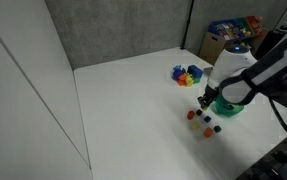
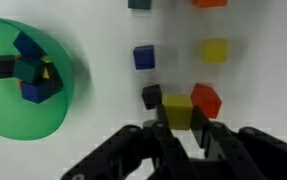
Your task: Put one small yellow block in the green bowl
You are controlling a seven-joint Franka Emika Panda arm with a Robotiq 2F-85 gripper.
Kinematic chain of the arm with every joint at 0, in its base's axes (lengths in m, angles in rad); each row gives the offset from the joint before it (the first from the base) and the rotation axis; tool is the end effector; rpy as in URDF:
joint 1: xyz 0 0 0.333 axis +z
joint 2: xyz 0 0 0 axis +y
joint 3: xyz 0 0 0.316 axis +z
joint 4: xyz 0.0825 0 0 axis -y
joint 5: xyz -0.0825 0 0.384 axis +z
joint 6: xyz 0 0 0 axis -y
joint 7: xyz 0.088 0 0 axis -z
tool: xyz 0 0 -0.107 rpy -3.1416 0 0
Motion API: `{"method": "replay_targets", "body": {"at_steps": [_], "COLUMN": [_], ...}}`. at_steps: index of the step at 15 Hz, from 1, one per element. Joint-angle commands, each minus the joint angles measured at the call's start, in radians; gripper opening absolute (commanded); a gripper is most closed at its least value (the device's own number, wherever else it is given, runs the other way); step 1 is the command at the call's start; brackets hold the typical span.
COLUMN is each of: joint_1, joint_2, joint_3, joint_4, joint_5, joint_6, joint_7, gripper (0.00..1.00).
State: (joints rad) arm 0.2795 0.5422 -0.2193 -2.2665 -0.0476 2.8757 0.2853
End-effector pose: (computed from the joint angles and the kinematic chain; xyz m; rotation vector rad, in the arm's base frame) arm 0.5339 0.0284 0.1309 3.0197 -0.2187 0.1477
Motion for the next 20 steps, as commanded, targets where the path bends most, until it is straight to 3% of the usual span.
{"method": "replay_targets", "body": {"at_steps": [1, 10, 11, 13, 17, 20], "joint_1": [-0.022, -0.099, -0.113, -0.147, -0.212, -0.252], "joint_2": [-0.024, -0.024, -0.030, -0.049, -0.118, -0.174], "joint_3": [-0.051, -0.164, -0.162, -0.141, -0.076, -0.018], "joint_4": [0.012, 0.038, 0.033, 0.023, 0.007, 0.003], "joint_5": [-0.034, -0.073, -0.072, -0.062, -0.040, -0.029], "joint_6": [-0.062, -0.126, -0.136, -0.164, -0.247, -0.311], "joint_7": [0.020, 0.032, 0.025, 0.002, -0.052, -0.091], "gripper": [0.10, 0.10, 0.54, 0.61, 0.94, 1.00]}}
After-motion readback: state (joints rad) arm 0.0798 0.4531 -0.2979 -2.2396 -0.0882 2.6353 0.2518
